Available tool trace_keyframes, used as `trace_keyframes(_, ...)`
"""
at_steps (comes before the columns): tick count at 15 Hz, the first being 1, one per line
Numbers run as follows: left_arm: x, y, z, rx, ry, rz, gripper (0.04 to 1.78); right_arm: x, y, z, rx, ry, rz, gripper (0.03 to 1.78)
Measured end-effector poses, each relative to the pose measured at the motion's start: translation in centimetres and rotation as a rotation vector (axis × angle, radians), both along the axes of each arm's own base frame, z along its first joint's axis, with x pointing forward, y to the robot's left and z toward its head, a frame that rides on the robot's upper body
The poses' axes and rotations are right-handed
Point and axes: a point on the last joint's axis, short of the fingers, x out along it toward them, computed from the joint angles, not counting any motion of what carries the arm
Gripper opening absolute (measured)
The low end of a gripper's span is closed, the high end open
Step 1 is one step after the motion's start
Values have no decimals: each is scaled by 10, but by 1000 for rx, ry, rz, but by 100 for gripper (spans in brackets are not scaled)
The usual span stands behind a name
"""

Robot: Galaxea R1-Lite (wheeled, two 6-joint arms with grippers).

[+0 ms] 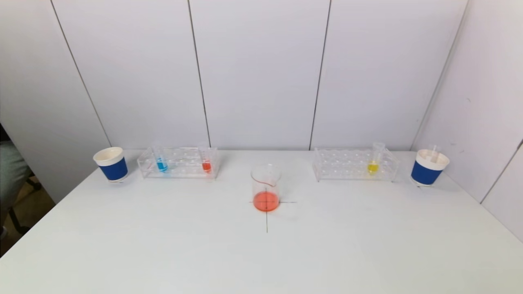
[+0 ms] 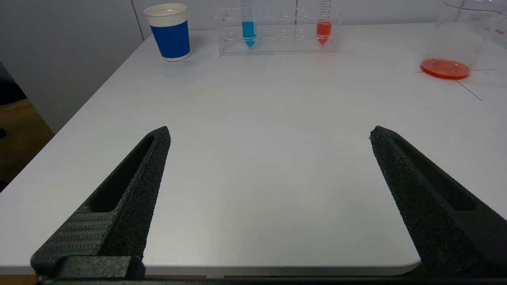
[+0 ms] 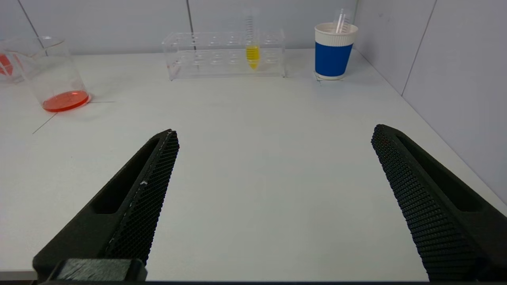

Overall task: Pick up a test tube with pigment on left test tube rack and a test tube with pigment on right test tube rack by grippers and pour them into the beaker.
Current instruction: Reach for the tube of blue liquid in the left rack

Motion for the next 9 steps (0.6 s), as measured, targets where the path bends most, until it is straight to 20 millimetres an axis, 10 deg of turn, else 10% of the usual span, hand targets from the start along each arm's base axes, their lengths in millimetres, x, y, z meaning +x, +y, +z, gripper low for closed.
trace_keyframes(9,0,0,0,0,0,0,176,0,0,0,0,0,0,177)
